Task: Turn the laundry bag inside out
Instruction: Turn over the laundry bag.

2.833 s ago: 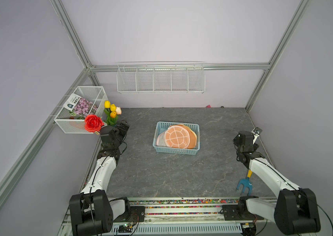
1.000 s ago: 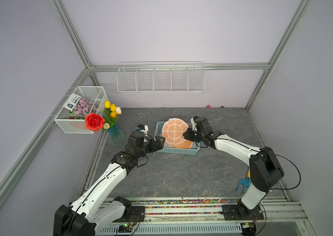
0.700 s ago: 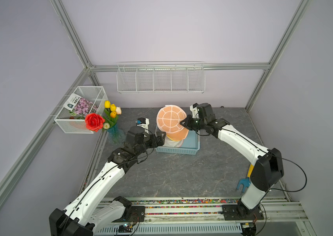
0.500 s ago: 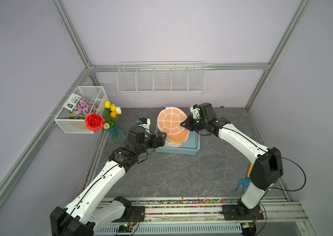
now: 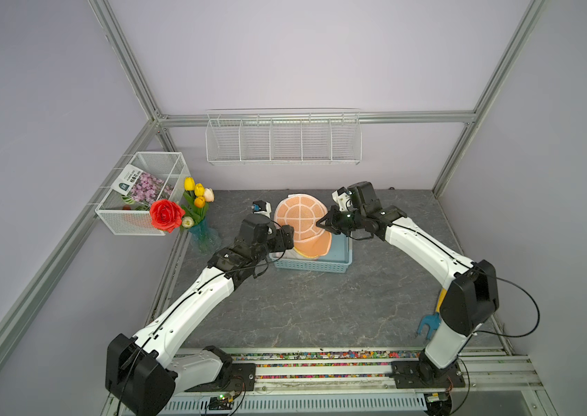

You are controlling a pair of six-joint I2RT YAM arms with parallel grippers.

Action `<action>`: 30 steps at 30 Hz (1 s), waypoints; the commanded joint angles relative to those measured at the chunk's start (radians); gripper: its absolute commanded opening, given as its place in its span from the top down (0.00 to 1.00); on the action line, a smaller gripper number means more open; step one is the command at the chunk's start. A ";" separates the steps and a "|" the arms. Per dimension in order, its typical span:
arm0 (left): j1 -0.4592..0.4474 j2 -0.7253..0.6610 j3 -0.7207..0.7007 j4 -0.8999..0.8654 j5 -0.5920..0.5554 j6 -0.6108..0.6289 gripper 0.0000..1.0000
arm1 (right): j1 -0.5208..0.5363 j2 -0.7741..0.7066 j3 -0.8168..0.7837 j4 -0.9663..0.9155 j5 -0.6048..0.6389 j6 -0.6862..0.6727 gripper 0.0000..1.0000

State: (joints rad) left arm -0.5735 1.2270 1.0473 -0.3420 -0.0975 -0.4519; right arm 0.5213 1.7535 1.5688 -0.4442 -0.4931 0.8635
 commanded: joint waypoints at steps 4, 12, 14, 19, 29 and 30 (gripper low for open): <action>-0.002 0.026 0.026 0.044 -0.019 -0.055 0.34 | -0.003 0.003 0.016 0.036 -0.057 -0.013 1.00; -0.002 0.035 0.081 0.038 0.077 -0.109 0.92 | -0.006 0.017 0.016 0.023 -0.051 -0.042 1.00; -0.002 0.055 0.129 -0.029 0.088 -0.144 1.00 | -0.013 0.011 0.020 0.010 -0.030 -0.073 0.94; 0.000 0.137 0.285 -0.187 0.163 -0.244 1.00 | -0.018 -0.093 -0.041 0.062 0.102 -0.207 0.59; 0.000 0.264 0.454 -0.296 0.248 -0.340 1.00 | 0.110 -0.490 -0.331 0.248 0.520 -0.647 0.34; 0.000 0.274 0.467 -0.303 0.253 -0.347 1.00 | 0.131 -0.513 -0.343 0.248 0.552 -0.695 0.34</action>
State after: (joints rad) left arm -0.5762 1.4811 1.4666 -0.6048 0.1223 -0.7631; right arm 0.6033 1.2934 1.2602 -0.2573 -0.0853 0.3904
